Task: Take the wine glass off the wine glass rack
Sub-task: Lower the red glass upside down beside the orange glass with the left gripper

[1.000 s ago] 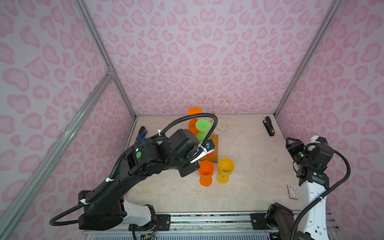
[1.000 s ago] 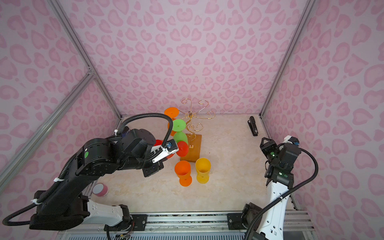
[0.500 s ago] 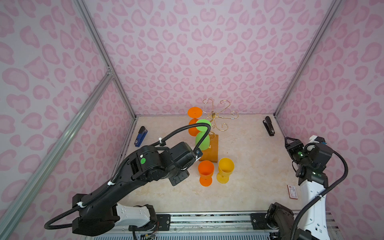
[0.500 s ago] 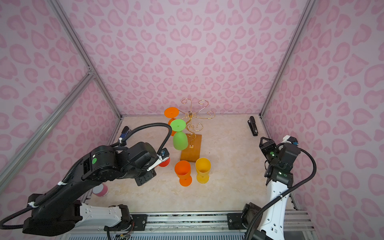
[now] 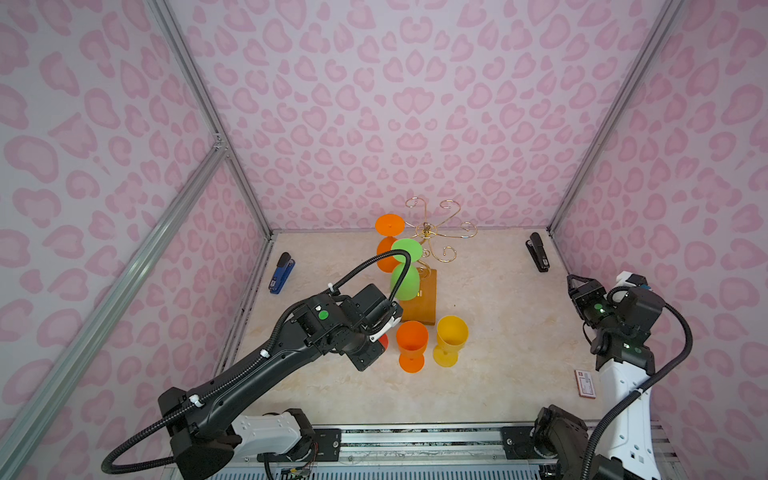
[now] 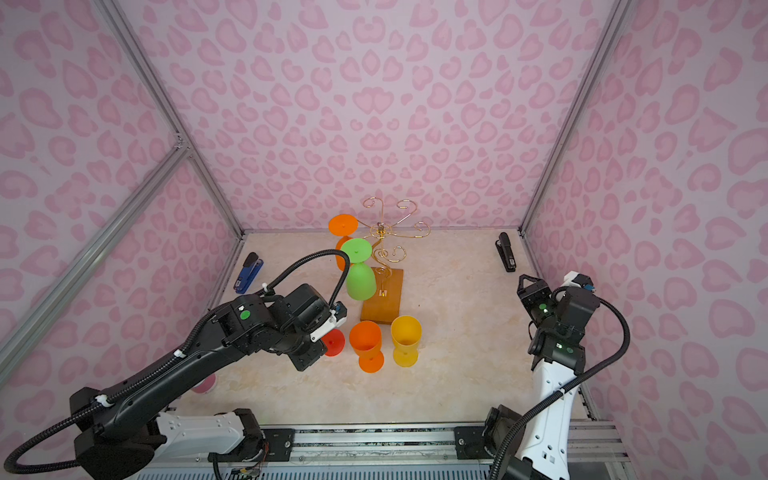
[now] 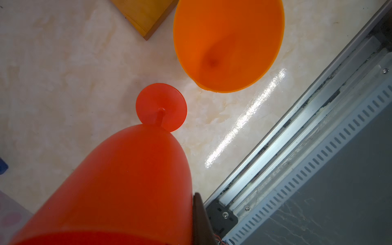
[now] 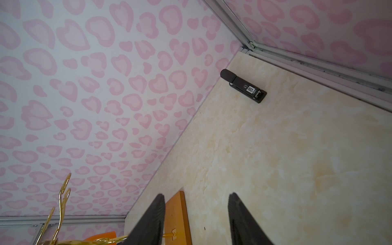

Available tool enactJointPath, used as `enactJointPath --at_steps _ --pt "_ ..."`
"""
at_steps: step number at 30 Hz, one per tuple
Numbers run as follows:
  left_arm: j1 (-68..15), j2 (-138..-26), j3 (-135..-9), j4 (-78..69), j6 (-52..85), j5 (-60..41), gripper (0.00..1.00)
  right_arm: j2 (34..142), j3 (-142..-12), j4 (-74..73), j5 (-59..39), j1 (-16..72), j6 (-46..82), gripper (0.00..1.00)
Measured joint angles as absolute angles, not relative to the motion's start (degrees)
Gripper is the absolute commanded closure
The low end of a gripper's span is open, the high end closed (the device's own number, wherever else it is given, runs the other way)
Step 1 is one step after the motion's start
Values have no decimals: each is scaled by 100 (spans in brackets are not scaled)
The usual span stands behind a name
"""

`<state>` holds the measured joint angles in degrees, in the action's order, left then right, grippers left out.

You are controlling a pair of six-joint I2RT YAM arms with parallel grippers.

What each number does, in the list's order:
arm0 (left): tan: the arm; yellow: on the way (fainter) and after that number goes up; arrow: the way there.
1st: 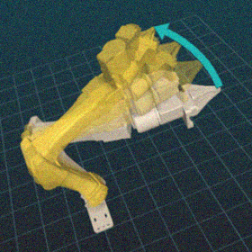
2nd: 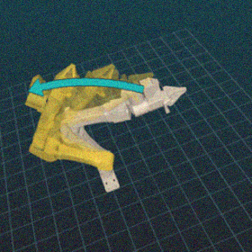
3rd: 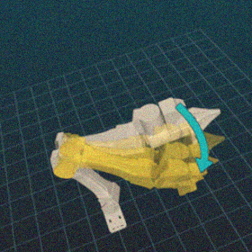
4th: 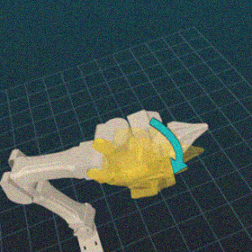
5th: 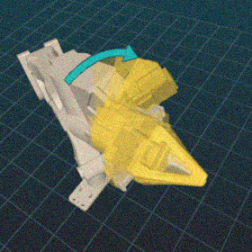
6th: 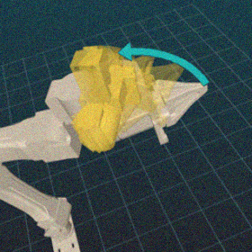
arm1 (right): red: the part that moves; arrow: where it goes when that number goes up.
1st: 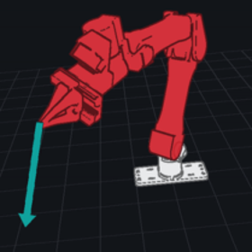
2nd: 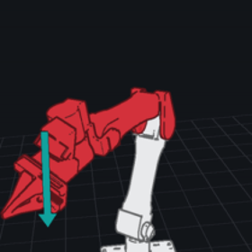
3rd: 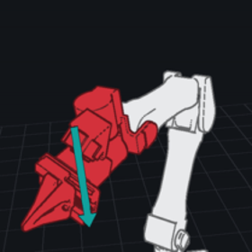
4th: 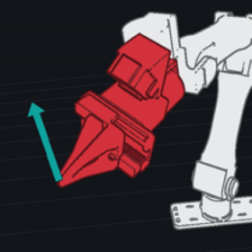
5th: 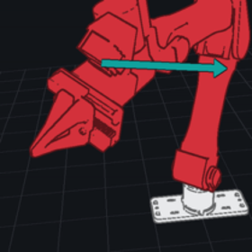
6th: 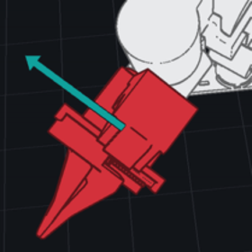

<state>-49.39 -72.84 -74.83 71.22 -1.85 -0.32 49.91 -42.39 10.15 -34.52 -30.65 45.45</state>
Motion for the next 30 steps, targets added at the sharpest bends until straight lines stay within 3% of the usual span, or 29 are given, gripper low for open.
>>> enactJointPath --at_steps 9,30 --pt "-4368 -7961 -7310 6587 -480 -768 98 5050 -4281 1015 -3470 -3065 4543 51" --pt "-4351 -8711 -7896 7118 -414 -150 98 5135 -4281 1013 -3492 -3065 4543 51"
